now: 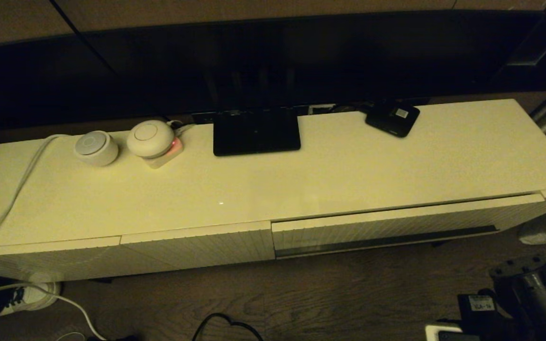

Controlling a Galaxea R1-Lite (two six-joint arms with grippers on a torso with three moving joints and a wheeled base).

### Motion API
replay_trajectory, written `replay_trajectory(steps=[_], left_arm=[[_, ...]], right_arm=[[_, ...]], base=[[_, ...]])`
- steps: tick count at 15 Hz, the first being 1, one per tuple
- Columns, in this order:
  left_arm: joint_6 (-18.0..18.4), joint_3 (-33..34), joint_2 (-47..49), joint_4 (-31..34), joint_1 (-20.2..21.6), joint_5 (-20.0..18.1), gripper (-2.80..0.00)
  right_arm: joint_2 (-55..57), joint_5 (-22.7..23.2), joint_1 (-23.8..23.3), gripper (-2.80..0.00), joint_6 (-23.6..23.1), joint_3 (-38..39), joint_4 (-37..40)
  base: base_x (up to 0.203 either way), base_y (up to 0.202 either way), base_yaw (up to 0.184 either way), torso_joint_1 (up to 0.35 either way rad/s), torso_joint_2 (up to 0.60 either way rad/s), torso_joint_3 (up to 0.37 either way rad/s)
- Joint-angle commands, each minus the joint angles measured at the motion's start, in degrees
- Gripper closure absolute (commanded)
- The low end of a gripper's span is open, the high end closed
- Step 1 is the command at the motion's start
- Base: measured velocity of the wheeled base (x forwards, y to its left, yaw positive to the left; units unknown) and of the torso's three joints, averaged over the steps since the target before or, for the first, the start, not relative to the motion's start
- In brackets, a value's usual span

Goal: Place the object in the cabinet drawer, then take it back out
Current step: Open the drawer

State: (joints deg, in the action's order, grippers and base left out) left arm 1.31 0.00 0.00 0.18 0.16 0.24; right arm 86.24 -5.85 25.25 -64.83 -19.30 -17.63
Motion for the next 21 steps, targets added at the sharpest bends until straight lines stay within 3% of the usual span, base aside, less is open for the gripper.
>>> replay_trajectory(steps=[1,3,4,8,11,17,21], left_arm=[[0.01,0.18,0.0,-0.01,0.02,0.03,0.0],[0.01,0.18,0.0,-0.01,0.02,0.03,0.0],[0.01,0.18,0.0,-0.01,0.02,0.03,0.0],[0.01,0.18,0.0,-0.01,0.02,0.03,0.0],[0.01,0.18,0.0,-0.01,0.02,0.03,0.0],[0.01,0.18,0.0,-0.01,0.02,0.03,0.0],[0.01,0.18,0.0,-0.01,0.02,0.03,0.0]], right_arm=[[9.61,0.16,0.44,0.0,-0.4,0.5,-7.47],[12.61,0.22,0.57,0.0,-0.84,0.45,-12.75],[13.57,0.36,0.51,-2.8,-2.0,0.4,-14.77],[14.3,0.99,-0.67,-2.8,-6.19,-1.27,-15.26],[14.41,3.77,-4.46,-2.8,-13.15,-3.53,-14.9],[17.7,7.25,-10.09,-2.8,-20.97,-7.24,-14.54],[20.33,7.61,-11.01,-2.8,-22.01,-8.39,-14.81]], base=[[0.0,0.0,0.0,0.0,0.0,0.0],[0.0,0.0,0.0,0.0,0.0,0.0],[0.0,0.0,0.0,0.0,0.0,0.0],[0.0,0.0,0.0,0.0,0.0,0.0],[0.0,0.0,0.0,0.0,0.0,0.0],[0.0,0.0,0.0,0.0,0.0,0.0],[0.0,0.0,0.0,0.0,0.0,0.0]])
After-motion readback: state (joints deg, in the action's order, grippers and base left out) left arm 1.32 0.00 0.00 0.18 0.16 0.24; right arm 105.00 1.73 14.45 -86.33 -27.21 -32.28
